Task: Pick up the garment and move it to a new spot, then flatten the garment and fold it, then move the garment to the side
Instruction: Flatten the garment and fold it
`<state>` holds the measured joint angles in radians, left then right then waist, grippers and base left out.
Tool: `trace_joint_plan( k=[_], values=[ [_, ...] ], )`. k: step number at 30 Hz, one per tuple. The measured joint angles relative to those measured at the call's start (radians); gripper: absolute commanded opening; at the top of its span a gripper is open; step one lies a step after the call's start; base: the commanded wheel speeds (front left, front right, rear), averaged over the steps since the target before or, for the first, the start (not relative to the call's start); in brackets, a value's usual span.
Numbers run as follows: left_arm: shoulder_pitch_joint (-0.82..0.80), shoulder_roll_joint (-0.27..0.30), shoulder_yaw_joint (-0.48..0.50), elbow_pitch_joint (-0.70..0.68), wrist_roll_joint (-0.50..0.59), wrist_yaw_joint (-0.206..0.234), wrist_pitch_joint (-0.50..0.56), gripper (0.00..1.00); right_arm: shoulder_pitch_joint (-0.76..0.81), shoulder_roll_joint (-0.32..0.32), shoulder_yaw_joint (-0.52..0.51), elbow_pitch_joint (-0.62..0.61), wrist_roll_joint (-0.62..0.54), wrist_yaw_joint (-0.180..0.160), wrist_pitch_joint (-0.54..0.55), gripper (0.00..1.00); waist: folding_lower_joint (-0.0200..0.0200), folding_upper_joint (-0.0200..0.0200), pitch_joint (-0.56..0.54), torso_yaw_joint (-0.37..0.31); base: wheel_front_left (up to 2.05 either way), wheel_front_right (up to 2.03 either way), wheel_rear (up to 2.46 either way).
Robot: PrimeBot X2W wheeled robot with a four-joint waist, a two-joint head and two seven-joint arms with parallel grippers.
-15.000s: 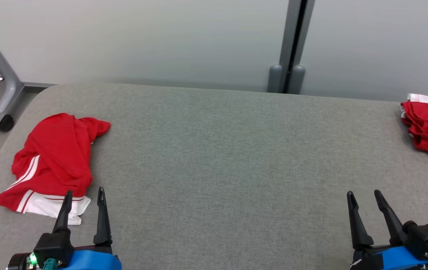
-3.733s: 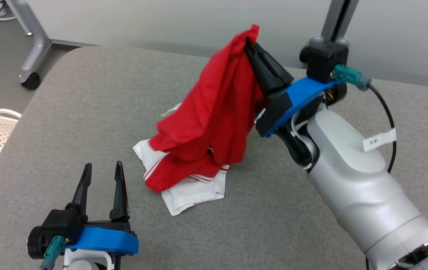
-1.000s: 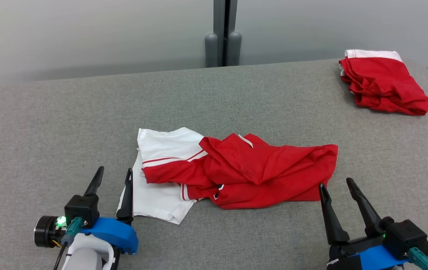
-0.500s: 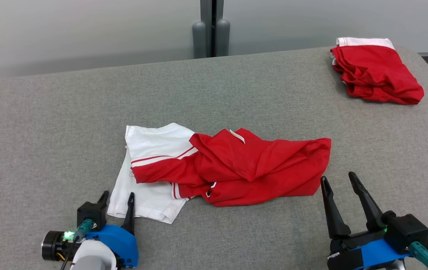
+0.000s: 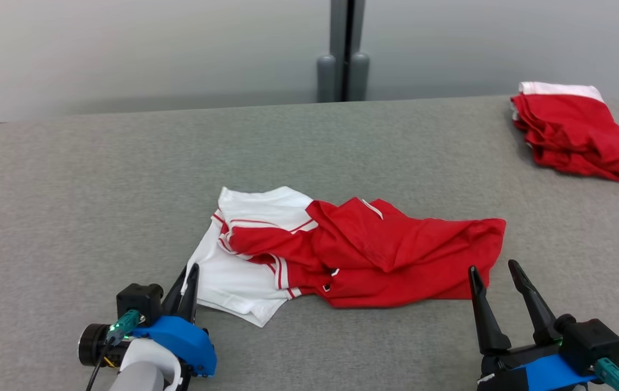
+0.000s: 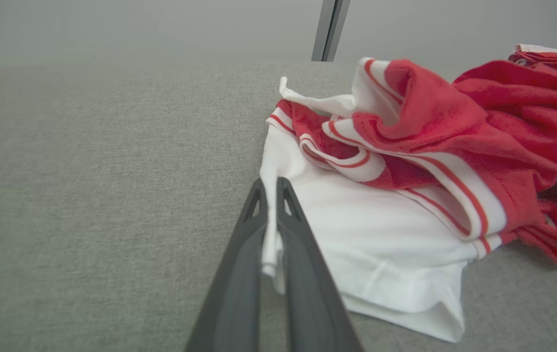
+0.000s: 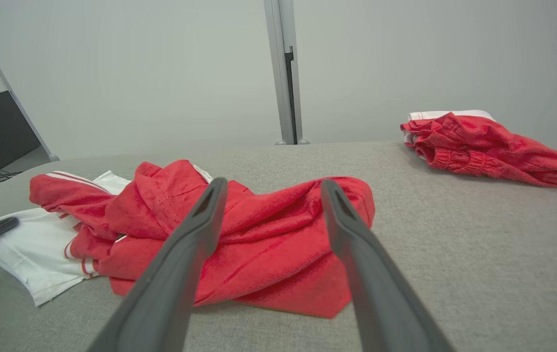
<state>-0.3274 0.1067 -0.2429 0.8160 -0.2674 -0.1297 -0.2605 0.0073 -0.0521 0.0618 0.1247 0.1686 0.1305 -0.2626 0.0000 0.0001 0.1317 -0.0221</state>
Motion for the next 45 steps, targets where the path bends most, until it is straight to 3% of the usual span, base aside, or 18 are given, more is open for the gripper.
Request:
trace_joint_plan(
  k=[6, 16, 24, 30, 31, 32, 45],
  values=[
    [0.103, 0.013, 0.037, -0.171, -0.014, 0.01, -0.001, 0.0, 0.017, 0.001, -0.004, 0.007, 0.006, 0.0, 0.0, 1.0, -0.0001, 0.0, -0.034, 0.079, 0.0, 0.0, 0.0],
    [0.363, 0.029, 0.078, -0.383, -0.05, 0.075, 0.023, 0.0, 0.024, 0.002, -0.004, 0.026, 0.02, 0.0, 0.0, 1.0, -0.0001, -0.0001, -0.071, 0.19, 0.0, 0.0, 0.0],
    [0.527, 0.037, 0.092, -0.48, -0.079, 0.121, 0.106, 0.0, 0.027, 0.002, -0.005, 0.032, 0.026, 0.0, 0.0, 1.0, -0.0001, 0.0, -0.067, 0.214, 0.0, 0.0, 0.0],
    [0.569, 0.049, 0.088, -0.497, -0.101, 0.129, 0.198, 0.0, 0.026, 0.002, -0.01, 0.038, 0.029, 0.0, 0.0, 1.0, 0.0, 0.0, -0.059, 0.201, 0.0, 0.0, 0.0],
    [0.568, 0.053, 0.093, -0.508, -0.101, 0.131, 0.195, 0.42, 0.026, 0.002, -0.013, 0.038, 0.029, 0.0, 0.0, 1.0, 0.0, 0.0, -0.059, 0.198, 0.0, 0.0, 0.0],
    [0.567, 0.055, 0.099, -0.521, -0.1, 0.14, 0.183, 1.0, 0.026, 0.002, -0.015, 0.04, 0.029, 0.0, 0.0, 1.0, 0.0, 0.0, -0.058, 0.194, 0.0, 0.0, 0.0],
    [0.448, 0.104, 0.104, -0.626, -0.044, 0.152, 0.061, 1.0, 0.02, 0.003, -0.019, 0.042, 0.033, 0.0, 0.0, 1.0, 0.0, -0.0001, -0.051, 0.118, 0.0, 0.0, 0.0]
  ],
)
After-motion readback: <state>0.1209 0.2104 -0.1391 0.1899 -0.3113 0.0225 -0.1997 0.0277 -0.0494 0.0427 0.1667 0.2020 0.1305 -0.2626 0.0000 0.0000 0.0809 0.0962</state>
